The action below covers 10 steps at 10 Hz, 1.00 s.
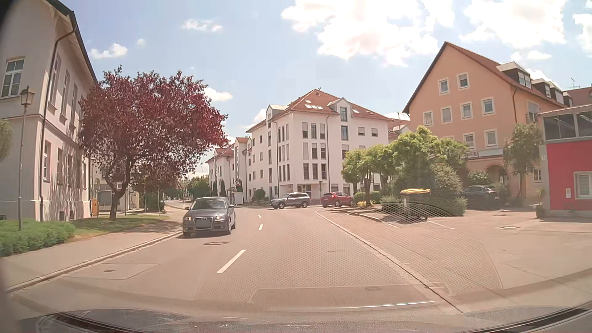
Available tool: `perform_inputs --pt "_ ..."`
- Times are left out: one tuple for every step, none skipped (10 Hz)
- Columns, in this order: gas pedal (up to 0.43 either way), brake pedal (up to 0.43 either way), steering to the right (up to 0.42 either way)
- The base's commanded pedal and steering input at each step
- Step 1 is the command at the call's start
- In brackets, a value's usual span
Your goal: Follow the waypoints while adhering to traffic rules and regulations
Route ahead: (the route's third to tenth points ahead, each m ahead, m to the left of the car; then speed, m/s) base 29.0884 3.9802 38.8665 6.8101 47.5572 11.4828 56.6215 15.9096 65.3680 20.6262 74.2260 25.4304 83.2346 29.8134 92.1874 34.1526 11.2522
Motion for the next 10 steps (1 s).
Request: perform_inputs --pt "0.189 0.012 -0.030" --pt "0.189 0.012 -0.034" --pt "0.189 0.012 -0.040" --pt "0.189 0.012 -0.041" --pt "0.189 0.012 -0.042" --pt "0.197 0.012 -0.043" --pt "0.197 0.012 -0.045" --pt "0.197 0.012 -0.048" --pt "0.209 0.006 -0.049" --pt "0.209 0.012 -0.050"
